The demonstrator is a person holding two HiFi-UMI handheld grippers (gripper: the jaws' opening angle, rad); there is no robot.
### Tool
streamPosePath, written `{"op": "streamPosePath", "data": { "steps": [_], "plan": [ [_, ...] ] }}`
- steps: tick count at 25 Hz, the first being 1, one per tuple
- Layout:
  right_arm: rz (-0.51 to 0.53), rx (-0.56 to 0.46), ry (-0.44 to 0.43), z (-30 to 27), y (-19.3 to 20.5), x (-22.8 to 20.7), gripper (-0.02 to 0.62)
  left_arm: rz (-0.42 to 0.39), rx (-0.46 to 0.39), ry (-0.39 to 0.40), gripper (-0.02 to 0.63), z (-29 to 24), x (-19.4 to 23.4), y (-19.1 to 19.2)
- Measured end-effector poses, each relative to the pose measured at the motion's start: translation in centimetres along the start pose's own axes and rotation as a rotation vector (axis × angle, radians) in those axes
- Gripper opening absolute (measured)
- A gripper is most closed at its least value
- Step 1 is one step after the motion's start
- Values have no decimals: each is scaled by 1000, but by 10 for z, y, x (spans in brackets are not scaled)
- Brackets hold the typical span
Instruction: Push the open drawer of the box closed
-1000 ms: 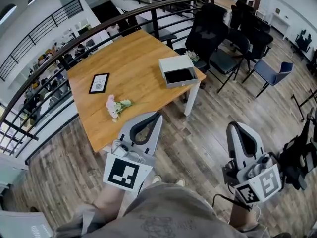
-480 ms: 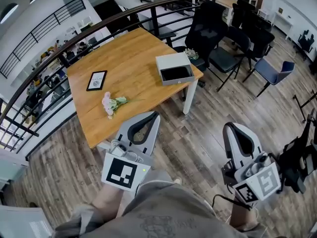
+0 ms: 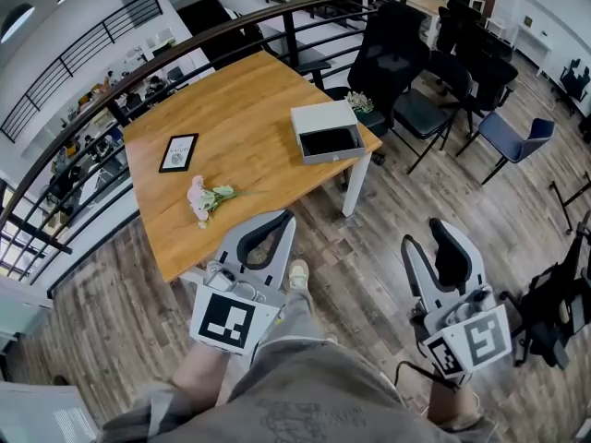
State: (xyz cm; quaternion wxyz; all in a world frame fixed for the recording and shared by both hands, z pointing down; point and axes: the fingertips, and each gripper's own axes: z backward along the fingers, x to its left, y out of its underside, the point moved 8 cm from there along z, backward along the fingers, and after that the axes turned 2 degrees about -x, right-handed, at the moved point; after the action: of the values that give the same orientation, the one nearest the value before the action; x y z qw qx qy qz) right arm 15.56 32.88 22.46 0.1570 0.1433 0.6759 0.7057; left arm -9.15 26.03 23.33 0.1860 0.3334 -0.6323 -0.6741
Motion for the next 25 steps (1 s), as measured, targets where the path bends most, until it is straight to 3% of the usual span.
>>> {"op": "streamPosePath", "data": {
  "steps": [10, 14, 25],
  "plan": [
    [-52, 117, -2, -84, 41, -39, 181, 26, 64, -5, 17, -59, 56, 43],
    [-80, 189, 6, -128, 65, -56, 181, 13, 118, 15, 17, -92, 86, 71],
    [-217, 469, 65, -250, 165, -93, 181, 107, 324, 74, 17, -167, 160, 166]
  ]
}}
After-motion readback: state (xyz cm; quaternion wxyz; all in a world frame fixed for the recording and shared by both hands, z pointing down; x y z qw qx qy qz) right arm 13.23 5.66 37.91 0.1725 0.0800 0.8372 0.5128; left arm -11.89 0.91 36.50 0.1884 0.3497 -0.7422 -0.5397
